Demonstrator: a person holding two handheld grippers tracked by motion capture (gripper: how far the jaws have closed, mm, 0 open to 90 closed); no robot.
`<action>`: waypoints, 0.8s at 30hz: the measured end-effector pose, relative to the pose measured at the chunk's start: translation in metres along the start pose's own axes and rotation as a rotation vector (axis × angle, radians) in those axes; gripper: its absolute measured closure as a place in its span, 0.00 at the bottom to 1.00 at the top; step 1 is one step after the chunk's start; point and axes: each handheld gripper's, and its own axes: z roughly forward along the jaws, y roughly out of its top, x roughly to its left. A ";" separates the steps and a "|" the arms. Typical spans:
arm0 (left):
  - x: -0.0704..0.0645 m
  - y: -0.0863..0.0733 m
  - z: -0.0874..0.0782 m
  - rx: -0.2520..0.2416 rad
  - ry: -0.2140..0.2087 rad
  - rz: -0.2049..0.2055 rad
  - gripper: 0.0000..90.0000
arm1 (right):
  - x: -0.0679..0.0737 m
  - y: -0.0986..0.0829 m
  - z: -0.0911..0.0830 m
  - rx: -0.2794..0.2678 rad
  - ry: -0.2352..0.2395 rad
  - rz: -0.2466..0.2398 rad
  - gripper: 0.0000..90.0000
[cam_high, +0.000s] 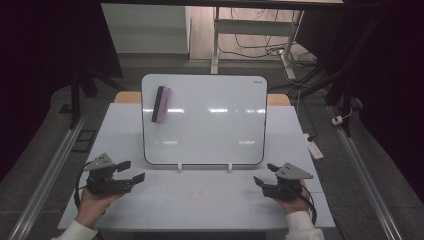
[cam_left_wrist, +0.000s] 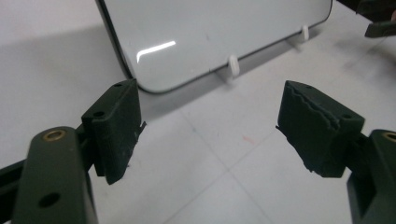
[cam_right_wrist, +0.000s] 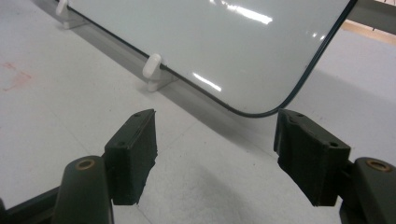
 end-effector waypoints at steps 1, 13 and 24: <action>0.001 -0.004 0.000 -0.001 -0.001 0.001 0.25 | -0.001 -0.001 0.000 0.000 0.003 -0.004 0.33; -0.002 -0.020 -0.002 -0.010 0.007 0.032 0.25 | -0.005 -0.003 0.001 0.007 0.021 0.005 0.33; -0.004 -0.019 -0.002 -0.015 0.009 0.038 0.25 | -0.004 -0.002 0.001 0.002 0.023 -0.013 0.33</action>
